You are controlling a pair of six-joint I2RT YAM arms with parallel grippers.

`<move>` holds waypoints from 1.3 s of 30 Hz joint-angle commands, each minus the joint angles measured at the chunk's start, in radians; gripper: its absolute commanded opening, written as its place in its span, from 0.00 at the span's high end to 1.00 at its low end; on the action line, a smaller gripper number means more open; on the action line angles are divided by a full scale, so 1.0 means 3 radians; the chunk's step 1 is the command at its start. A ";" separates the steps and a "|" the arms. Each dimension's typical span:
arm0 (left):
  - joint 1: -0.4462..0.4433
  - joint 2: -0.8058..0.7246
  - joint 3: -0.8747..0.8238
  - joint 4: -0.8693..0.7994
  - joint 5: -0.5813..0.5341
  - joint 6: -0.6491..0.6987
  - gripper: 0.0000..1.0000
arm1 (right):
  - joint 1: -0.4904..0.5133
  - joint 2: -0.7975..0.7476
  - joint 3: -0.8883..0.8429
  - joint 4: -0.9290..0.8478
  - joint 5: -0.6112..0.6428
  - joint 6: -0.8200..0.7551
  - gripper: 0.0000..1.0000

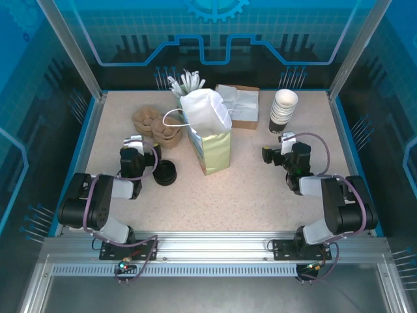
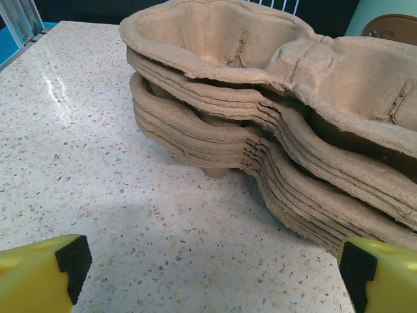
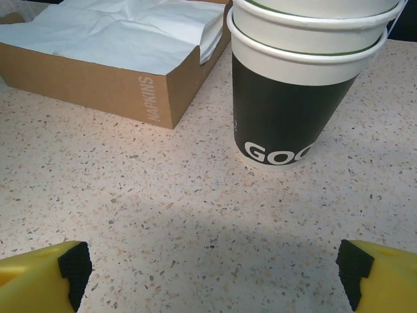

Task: Pack the takeout coffee

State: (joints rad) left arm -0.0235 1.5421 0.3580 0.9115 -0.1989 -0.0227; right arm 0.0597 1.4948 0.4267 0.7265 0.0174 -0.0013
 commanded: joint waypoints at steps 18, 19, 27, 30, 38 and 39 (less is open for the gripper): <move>-0.0008 0.0027 0.0059 0.0067 0.0090 0.0055 0.01 | -0.0046 0.0029 0.0015 0.0094 -0.0038 -0.0028 0.00; -0.0009 0.0024 0.0045 0.0083 0.0088 0.0056 0.01 | -0.0050 0.0033 0.0015 0.0094 -0.0037 -0.0027 0.00; -0.0009 -0.0053 -0.0418 0.0907 0.0066 0.0045 0.01 | -0.0048 -0.0155 0.0005 -0.0035 0.0020 -0.0002 0.00; -0.0009 -0.0290 -0.0438 0.0735 0.0037 0.0044 0.01 | -0.0049 -0.0389 -0.0028 -0.0201 0.0081 0.0018 0.00; -0.0018 -0.1550 0.0081 -0.1335 -0.0206 -0.0280 0.01 | -0.0152 -0.1382 0.0180 -0.1491 0.0251 0.0157 0.00; -0.0024 -0.1683 0.0192 -0.1621 -0.0215 -0.0362 0.01 | -0.0176 -0.1549 0.0255 -0.1796 0.0320 0.0242 0.00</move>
State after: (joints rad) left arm -0.0235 1.1419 0.3256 0.7216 -0.2310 -0.0593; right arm 0.0395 1.1358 0.4458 0.4156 0.0643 0.0154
